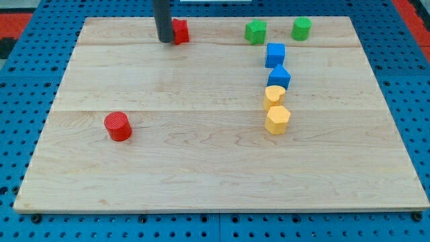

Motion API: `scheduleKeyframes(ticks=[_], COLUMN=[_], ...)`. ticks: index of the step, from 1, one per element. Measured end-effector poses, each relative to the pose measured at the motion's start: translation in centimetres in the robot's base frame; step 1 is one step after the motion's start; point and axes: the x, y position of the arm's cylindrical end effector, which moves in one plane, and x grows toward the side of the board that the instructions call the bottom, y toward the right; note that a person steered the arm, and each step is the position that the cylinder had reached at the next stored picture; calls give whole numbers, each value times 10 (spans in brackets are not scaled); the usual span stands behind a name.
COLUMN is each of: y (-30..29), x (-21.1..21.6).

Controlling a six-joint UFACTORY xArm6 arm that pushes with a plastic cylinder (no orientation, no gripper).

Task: Slide the circle to the left of the red star

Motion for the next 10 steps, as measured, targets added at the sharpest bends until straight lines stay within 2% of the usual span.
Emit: scheduleKeyframes(ticks=[1, 2, 4, 5, 6, 8, 9, 10], y=[30, 43, 76, 57, 5, -55, -48, -107], x=[0, 35, 211, 274, 293, 209, 247, 245])
